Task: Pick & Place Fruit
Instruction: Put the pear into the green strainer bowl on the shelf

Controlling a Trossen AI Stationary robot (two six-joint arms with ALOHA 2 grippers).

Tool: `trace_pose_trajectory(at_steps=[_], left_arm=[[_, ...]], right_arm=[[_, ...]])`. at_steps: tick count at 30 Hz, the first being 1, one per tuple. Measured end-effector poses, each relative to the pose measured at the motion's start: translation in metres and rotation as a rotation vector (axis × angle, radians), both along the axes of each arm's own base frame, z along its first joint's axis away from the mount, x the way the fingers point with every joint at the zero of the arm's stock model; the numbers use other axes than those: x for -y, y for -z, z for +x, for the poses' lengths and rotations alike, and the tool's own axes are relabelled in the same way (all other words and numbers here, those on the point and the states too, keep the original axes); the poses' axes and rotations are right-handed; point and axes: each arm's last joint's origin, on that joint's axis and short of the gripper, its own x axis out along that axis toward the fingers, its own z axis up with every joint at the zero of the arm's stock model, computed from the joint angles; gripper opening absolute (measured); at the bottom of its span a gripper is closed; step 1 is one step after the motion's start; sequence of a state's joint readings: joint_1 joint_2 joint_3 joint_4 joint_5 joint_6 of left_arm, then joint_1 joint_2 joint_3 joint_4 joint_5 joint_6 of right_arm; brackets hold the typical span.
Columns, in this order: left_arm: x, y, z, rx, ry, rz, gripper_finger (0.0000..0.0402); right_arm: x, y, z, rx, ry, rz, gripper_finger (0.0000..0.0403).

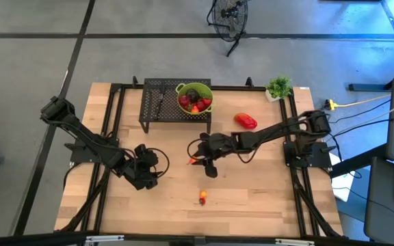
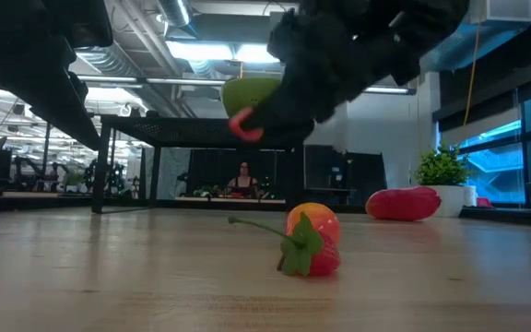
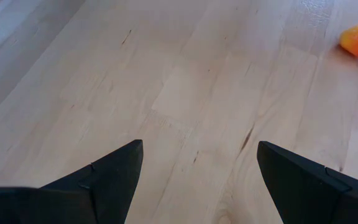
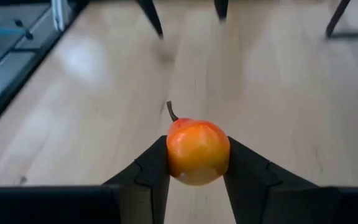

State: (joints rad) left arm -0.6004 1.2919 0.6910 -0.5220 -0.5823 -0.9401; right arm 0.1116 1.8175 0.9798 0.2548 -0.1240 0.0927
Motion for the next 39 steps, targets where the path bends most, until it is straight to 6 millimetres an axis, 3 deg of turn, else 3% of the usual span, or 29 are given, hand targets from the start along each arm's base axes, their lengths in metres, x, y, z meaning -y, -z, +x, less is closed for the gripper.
trace_pose_trajectory(at_steps=[13,18,30,39], left_arm=[[0.0,0.0,0.0,0.001,0.0,0.0,0.0313],[0.0,0.0,0.0,0.001,0.0,-0.001,0.0313],[0.0,0.0,0.0,0.002,0.0,-0.001,0.0313],[0.0,0.0,0.0,0.001,0.0,-0.001,0.0313]], right_arm=[[0.001,-0.046,0.001,0.278,-0.022,-0.02,0.0126],[0.004,-0.053,0.003,0.358,-0.016,-0.035,0.0126],[0.03,-0.072,0.008,0.567,0.154,-0.188,0.0126],[0.049,-0.08,0.007,0.615,0.286,-0.301,0.0126]])
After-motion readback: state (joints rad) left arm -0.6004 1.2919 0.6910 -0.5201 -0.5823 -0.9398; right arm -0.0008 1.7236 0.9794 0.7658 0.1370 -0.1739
